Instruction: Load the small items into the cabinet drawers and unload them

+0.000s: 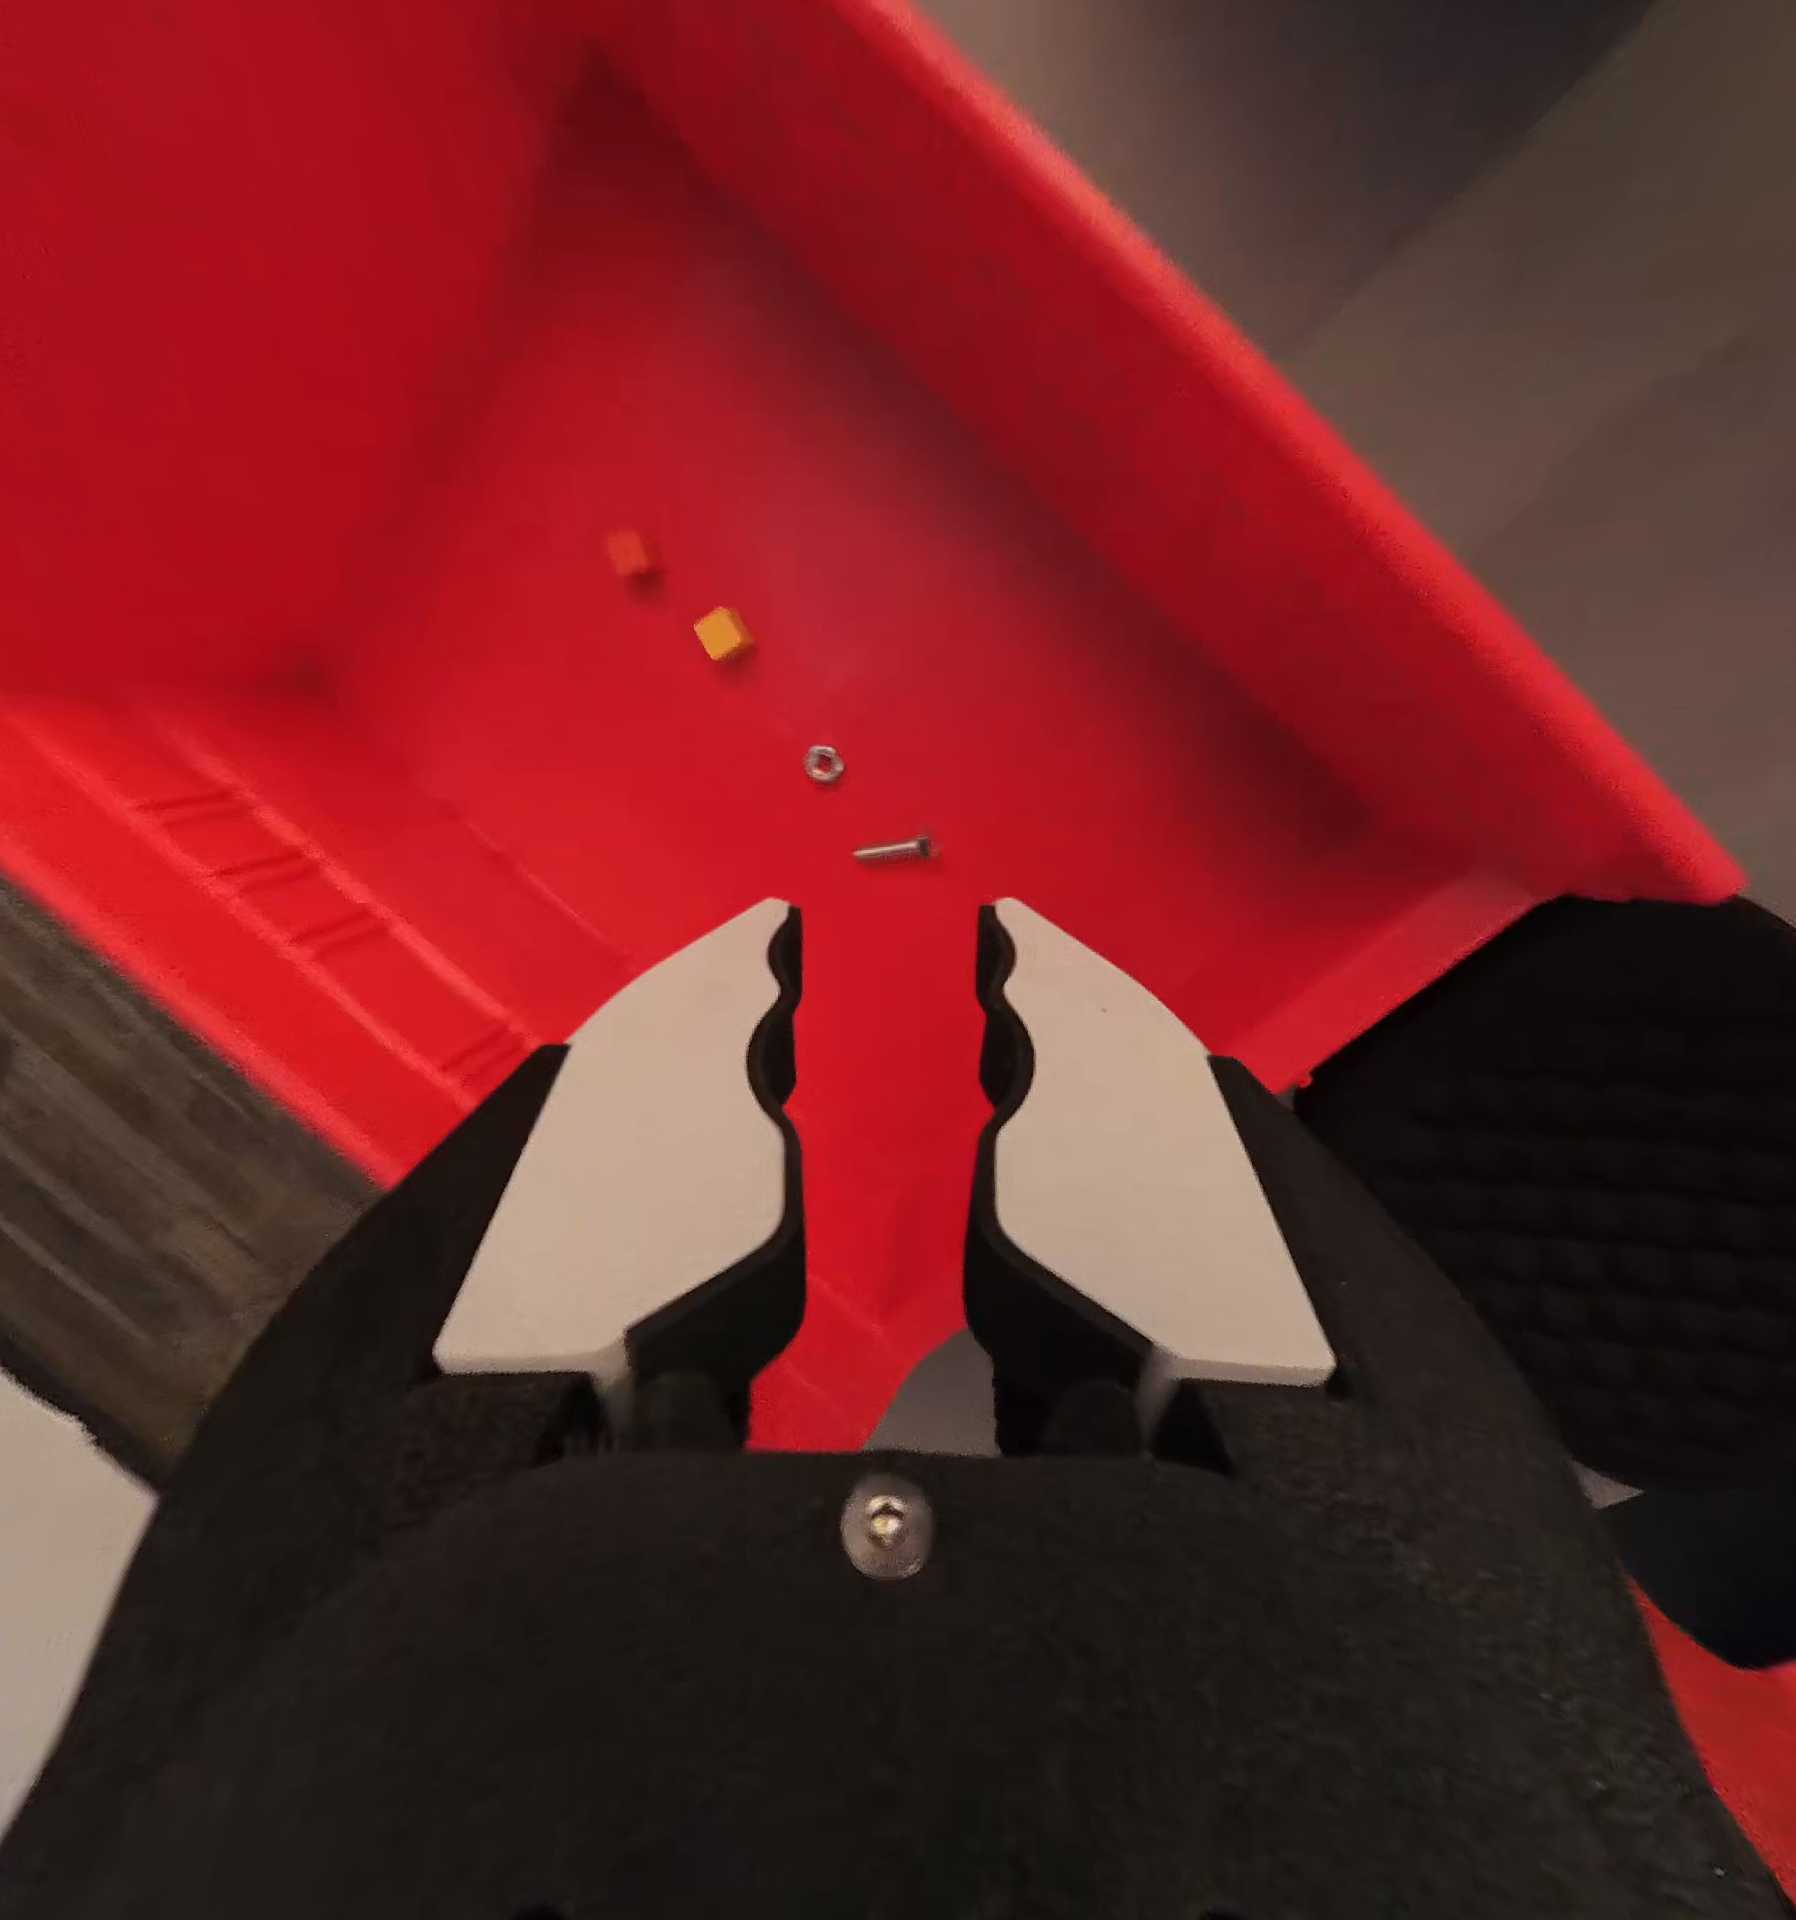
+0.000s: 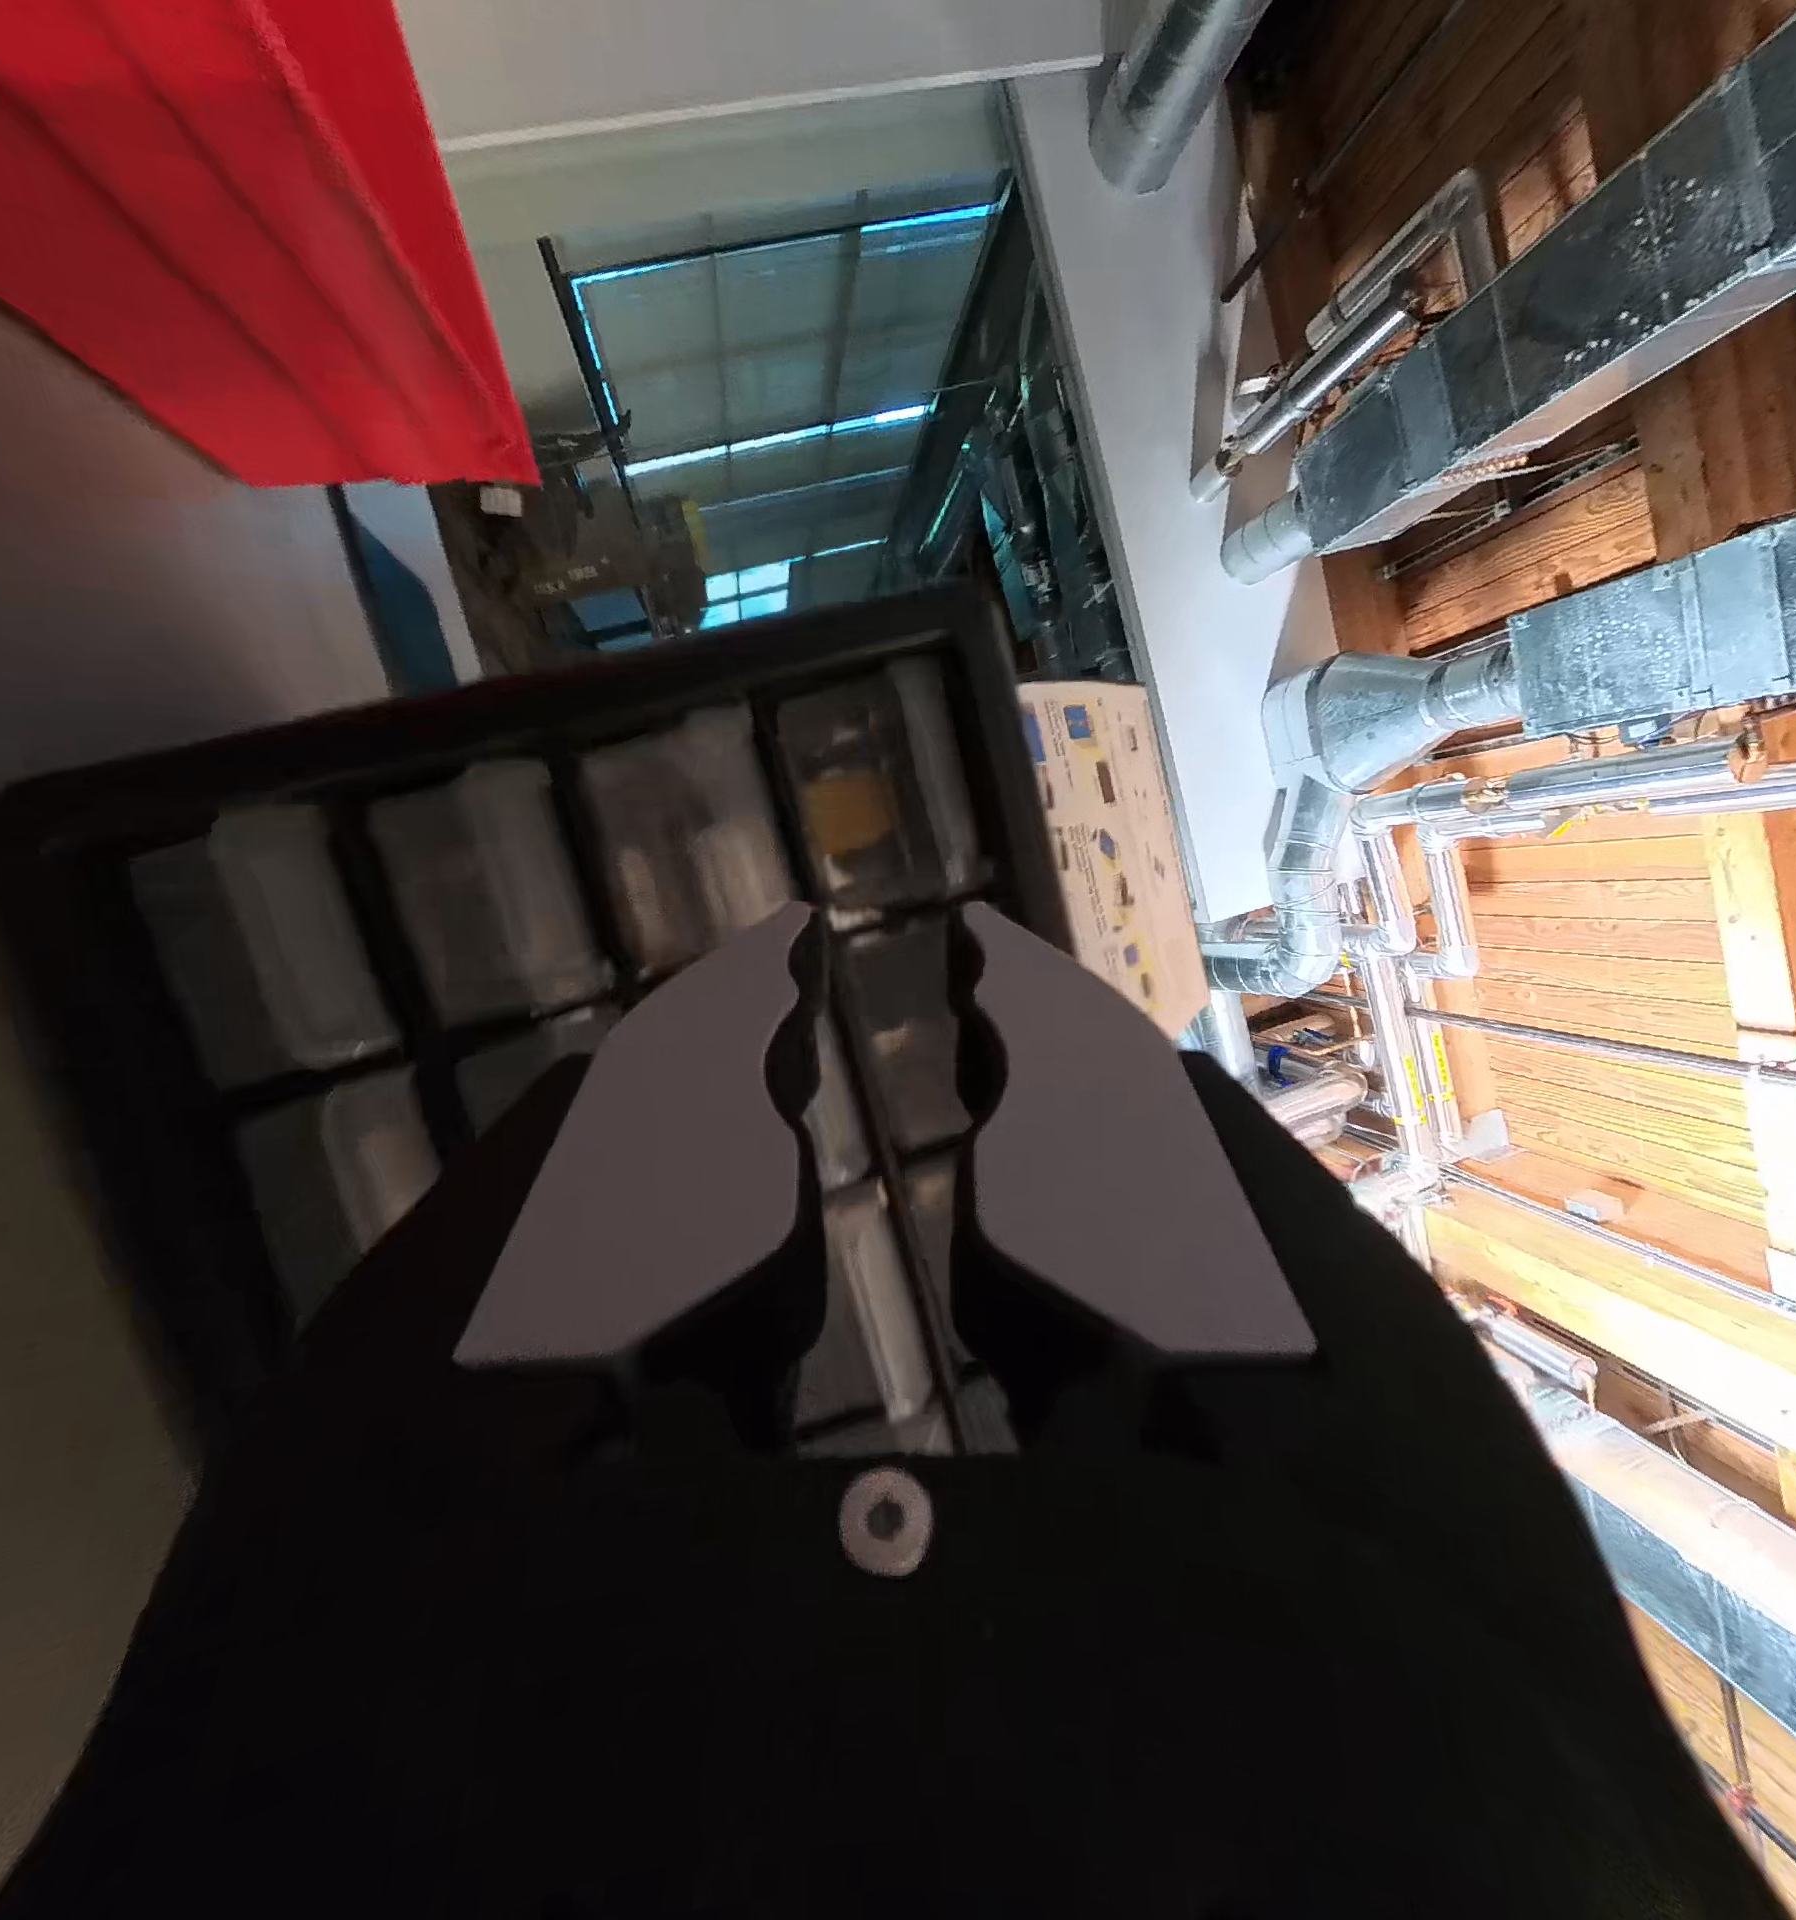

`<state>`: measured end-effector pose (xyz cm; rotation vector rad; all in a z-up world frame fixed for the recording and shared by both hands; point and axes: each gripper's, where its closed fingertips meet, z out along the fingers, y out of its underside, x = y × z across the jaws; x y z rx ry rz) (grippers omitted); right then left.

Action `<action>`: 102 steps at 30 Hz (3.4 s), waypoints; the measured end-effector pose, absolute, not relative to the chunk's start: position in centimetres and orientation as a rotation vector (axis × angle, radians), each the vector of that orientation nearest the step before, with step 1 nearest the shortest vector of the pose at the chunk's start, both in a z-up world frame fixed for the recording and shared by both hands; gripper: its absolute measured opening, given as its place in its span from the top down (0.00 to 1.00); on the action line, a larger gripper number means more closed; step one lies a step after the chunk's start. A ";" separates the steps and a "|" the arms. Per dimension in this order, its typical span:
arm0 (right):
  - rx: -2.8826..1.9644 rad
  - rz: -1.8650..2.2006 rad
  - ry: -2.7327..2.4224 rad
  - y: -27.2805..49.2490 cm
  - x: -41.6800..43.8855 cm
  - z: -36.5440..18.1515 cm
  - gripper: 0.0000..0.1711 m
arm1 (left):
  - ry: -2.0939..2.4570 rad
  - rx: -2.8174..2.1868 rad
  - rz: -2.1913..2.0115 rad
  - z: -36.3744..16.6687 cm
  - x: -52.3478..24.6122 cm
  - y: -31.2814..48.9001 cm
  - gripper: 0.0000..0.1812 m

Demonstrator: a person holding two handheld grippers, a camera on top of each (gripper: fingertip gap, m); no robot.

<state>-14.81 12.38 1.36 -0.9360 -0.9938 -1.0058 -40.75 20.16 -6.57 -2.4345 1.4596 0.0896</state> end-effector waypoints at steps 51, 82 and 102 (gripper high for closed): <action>-0.951 -1.167 -0.963 13.1 -11.3 -0.5 0.95 | 1.853 -1.831 -0.136 -2.6 -37.2 16.6 0.95; -0.904 -1.084 -0.966 5.4 -13.5 0.2 0.95 | 2.674 -1.047 0.168 -1.7 -11.9 9.1 0.95; -0.940 -1.072 -1.023 6.0 -13.8 -1.0 0.94 | 2.907 -1.056 0.176 -4.4 -12.2 9.0 0.94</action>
